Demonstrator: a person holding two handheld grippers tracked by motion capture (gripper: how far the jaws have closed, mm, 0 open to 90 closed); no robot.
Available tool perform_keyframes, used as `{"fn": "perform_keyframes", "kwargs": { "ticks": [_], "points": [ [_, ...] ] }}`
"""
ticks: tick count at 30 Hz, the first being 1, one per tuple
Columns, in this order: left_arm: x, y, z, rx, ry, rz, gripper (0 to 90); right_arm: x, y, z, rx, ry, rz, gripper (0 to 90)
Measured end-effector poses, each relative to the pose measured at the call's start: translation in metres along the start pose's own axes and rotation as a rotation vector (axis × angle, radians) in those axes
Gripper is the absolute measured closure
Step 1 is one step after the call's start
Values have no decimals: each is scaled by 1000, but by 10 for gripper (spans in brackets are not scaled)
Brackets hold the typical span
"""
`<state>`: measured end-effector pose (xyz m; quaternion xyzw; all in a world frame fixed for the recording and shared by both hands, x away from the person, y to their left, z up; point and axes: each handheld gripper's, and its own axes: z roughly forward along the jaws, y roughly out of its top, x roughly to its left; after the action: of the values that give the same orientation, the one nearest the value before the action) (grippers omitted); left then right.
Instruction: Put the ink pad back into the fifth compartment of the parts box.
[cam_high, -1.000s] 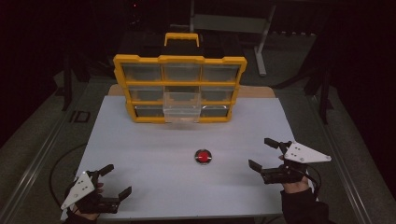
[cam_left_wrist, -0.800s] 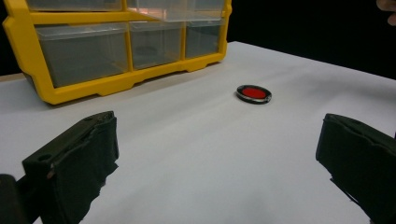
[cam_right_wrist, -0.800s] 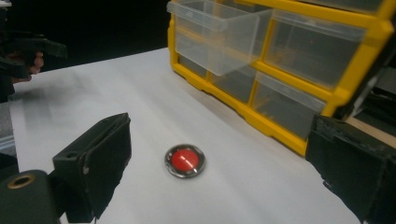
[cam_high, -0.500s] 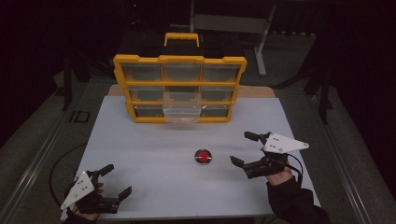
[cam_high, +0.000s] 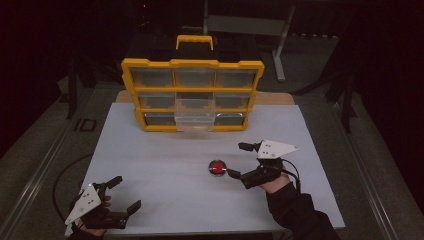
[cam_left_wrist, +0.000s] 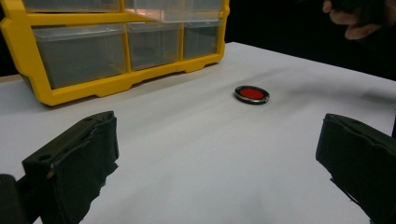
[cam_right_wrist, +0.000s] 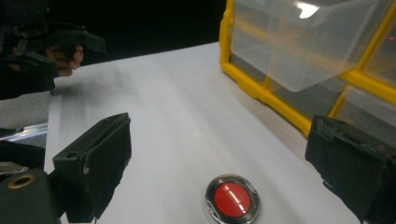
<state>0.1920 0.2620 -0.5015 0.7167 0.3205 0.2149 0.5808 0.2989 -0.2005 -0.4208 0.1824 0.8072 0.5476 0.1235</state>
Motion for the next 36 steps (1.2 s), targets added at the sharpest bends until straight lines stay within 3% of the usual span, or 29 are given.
{"fn": "perform_keyframes", "kwargs": {
  "ticks": [12,36],
  "points": [
    [0,0,1,1,-6,2,0,-7,-22,38,80,60,11,73],
    [0,0,1,0,-9,3,0,-26,-55,85,226,71,19,76]
  ]
}}
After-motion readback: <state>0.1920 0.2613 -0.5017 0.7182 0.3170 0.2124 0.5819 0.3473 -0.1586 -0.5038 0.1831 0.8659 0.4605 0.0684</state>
